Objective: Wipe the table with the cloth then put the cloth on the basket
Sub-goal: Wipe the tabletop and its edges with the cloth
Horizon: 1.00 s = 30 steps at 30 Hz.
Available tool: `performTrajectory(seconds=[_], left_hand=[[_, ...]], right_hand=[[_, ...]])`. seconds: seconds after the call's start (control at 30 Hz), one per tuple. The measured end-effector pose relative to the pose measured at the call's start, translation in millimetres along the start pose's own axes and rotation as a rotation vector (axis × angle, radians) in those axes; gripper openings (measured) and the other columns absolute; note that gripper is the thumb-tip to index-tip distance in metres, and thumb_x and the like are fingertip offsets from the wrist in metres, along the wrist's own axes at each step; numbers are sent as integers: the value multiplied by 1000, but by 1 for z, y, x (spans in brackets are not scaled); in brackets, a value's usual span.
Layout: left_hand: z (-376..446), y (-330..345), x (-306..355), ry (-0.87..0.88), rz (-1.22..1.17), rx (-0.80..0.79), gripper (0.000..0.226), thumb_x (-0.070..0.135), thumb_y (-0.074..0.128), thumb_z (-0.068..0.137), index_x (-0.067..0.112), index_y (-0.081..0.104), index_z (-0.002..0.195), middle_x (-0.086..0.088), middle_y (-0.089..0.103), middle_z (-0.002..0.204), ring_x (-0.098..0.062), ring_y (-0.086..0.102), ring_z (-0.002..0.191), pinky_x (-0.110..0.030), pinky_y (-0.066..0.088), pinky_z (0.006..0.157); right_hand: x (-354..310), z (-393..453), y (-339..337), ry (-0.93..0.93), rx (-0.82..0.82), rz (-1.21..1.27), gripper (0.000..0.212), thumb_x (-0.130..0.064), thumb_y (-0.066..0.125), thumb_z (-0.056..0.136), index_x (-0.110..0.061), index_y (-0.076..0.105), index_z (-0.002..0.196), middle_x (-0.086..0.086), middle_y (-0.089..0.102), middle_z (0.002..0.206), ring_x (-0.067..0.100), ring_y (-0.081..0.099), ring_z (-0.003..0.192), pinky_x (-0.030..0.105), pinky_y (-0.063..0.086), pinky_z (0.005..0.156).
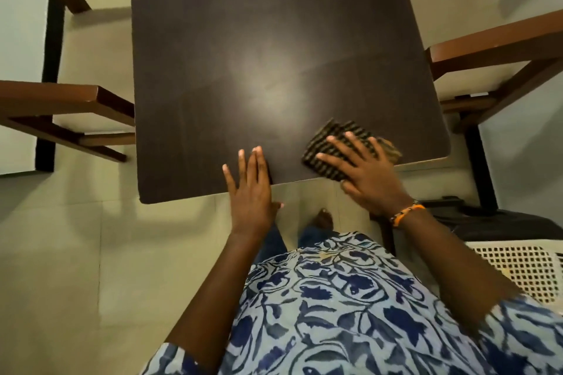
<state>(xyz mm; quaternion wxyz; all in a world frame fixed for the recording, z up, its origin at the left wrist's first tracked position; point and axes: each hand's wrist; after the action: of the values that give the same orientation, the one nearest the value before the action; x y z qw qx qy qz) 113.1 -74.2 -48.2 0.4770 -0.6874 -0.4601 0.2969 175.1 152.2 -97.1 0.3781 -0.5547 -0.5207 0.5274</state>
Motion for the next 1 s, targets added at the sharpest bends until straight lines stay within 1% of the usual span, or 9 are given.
performTrajectory(seconds=[0.13,0.23,0.33,0.47,0.6,0.77,0.83,0.9,1.0], left_hand=[[8,-1,18,88,68,37,91,33,57,89,8,-7,148,-6,-10,159,-33,-14,145,-52,-15,112],[11,-1,21,100,9,66,91,24,60,88,9,-6,149,-8,-1,160,-34,-13,145,-47,-13,114],[10,-1,15,99,-63,74,99,24,64,85,8,-12,147,-8,5,159,-33,-14,145,-44,-17,111],[-2,-1,-9,30,-135,41,106,29,69,81,6,-11,147,-8,0,160,-32,-16,145,-46,-15,111],[-21,4,-40,-48,-157,-11,108,34,70,79,5,-8,148,-7,-5,160,-31,-16,145,-49,-11,114],[-42,13,-80,-117,-169,-23,103,30,69,81,3,-4,148,-9,-5,159,-32,-14,145,-51,-8,115],[-50,17,-95,-153,-193,-1,96,21,66,83,3,-2,148,-9,-4,159,-32,-12,146,-51,-6,116],[-59,19,-112,-206,-212,26,88,15,61,86,4,1,149,-11,-2,159,-31,-9,146,-51,-4,116],[-71,23,-140,-299,-233,58,80,5,55,86,4,4,149,-12,2,159,-32,-5,147,-52,-1,116]], right_hand=[[63,-41,-14,357,7,72,66,-40,29,80,-43,16,145,-4,12,159,23,6,146,58,9,113],[90,-59,-18,543,53,159,64,-30,36,85,-38,19,146,-1,9,159,27,2,146,58,11,115],[84,-56,-13,610,92,171,65,-18,48,90,-33,20,147,4,9,159,32,2,146,58,10,115],[37,-40,-8,709,114,158,67,-21,49,89,-30,18,148,8,9,159,36,1,145,62,2,111],[-52,-10,0,576,66,121,74,-31,46,81,-28,16,149,11,7,159,39,1,145,64,-1,110],[-180,42,18,309,-22,153,83,-20,52,84,-28,3,150,11,-9,158,41,-13,143,62,-17,105],[-226,62,24,176,-104,132,83,-27,52,88,-28,-4,149,10,-14,158,41,-17,142,63,-15,106],[-266,80,28,44,-161,98,82,-36,51,90,-28,-6,149,8,-13,158,40,-16,142,64,-7,108],[-290,98,29,-168,-174,49,78,-26,53,90,-27,2,150,1,-5,160,35,-10,145,60,0,112]])
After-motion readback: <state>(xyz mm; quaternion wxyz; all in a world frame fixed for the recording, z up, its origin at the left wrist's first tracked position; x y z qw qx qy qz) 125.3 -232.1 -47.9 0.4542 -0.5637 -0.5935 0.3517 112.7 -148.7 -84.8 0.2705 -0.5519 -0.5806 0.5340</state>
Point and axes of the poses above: each hand's wrist, its own z-axis towards the middle knuckle, its own y-axis out of the palm, x = y × z
